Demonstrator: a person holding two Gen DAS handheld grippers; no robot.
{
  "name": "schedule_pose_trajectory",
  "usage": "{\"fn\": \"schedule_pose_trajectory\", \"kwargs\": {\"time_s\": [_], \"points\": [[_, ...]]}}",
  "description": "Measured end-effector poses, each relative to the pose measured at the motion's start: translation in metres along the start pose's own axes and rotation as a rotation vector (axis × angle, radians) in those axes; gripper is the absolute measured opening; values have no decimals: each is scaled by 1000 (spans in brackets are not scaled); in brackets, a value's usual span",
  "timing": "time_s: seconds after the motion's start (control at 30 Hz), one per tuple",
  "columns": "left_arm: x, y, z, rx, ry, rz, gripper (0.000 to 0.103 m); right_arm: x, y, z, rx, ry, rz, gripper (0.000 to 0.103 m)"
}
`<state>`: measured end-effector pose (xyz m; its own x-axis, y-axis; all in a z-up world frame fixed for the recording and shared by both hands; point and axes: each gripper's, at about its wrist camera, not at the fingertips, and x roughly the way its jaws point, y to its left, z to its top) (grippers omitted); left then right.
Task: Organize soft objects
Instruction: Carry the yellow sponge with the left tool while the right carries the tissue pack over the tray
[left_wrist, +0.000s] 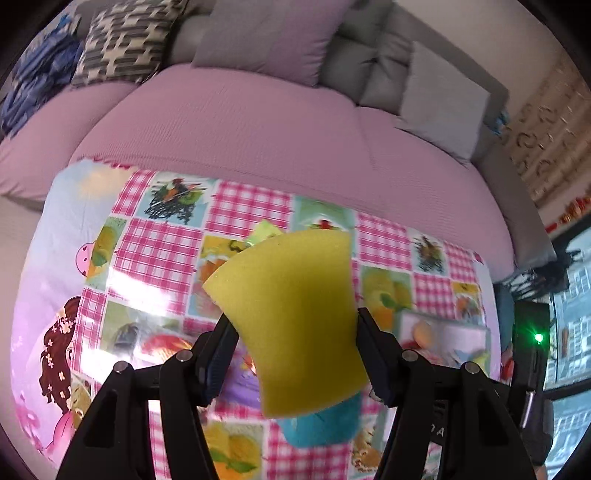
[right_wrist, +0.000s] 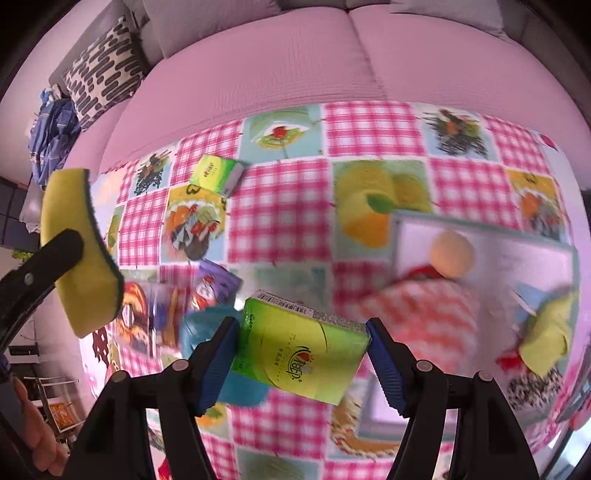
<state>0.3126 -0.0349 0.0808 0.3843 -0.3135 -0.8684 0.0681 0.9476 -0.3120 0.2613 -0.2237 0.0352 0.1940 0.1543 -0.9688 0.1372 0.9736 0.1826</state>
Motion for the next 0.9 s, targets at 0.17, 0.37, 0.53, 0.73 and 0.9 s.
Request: {"fn": "schedule_pose_trajectory", "kwargs": {"time_s": [0.17,0.37,0.53,0.73,0.9], "points": [[-27,-32,-30,73,-27,-12,64,-21,-37,-31,31,-25,-20,72],[-48,-78,-64,168,-51,-32,64,-34,-85,-59,52,-59,-81,72],[-48,-117,-92,242,-52,-50,64,-39,-128,-77,93,-67,-93,72],[-24,-155,-118,311,-14,-67,65,-29,-168,-94,129,-50,-129,72],[9,-180,-140,362,45,-71,65,-15,-190,-102,164,-35,-133,72]]}}
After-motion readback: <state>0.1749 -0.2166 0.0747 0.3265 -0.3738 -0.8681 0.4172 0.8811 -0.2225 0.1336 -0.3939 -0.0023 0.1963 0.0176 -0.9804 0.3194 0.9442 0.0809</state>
